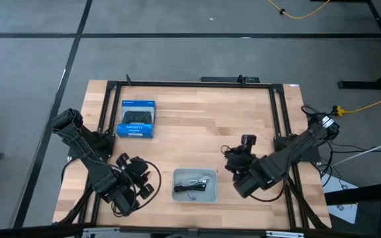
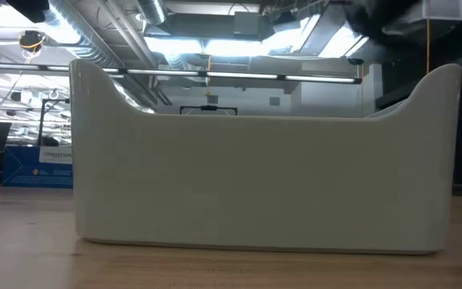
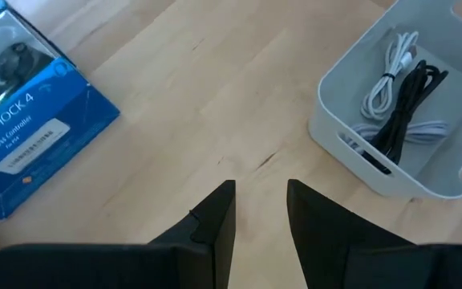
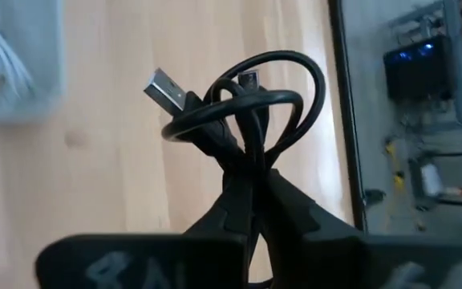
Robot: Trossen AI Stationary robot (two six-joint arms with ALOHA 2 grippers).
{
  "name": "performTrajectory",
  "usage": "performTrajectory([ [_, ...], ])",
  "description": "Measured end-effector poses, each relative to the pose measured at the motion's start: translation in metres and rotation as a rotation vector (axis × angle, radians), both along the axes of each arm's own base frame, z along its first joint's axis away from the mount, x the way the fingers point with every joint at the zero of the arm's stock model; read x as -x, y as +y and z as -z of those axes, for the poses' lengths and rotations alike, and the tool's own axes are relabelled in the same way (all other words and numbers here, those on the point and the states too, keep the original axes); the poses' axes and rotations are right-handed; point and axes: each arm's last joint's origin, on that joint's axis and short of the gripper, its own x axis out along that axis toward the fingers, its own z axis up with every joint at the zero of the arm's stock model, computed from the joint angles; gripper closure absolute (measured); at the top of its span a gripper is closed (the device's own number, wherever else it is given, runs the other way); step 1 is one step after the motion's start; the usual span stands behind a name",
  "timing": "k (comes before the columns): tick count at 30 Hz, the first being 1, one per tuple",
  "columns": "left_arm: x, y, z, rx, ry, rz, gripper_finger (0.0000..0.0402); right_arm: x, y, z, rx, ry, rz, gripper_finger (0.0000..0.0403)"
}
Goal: Pick and place USB-C Cables
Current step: Put the black charger cable into the gray bin
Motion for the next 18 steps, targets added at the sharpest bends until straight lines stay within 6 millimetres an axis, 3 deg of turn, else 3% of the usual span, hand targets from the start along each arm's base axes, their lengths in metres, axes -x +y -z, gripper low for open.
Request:
performTrajectory([
  [5,-0.004,0.004,-0.001,-0.041,0.003,0.019,0.0295,-0.014,0.005,-0.038,-0.058,-0.222,0.000,0.0386],
  [9,-0.007,0.008,0.000,-0.039,0.006,0.003,0.0295,-0.032,0.017,-0.047,-0.151,-0.383,-0.066,0.0386],
  [14,-0.009,0.010,0.000,-0.038,0.008,-0.009,0.0295,-0.063,0.031,-0.019,-0.283,-0.330,-0.334,0.0386],
  [18,-0.010,0.010,0.000,-0.034,0.007,-0.011,0.0295,-0.083,0.028,0.010,-0.326,-0.292,-0.431,0.0386],
])
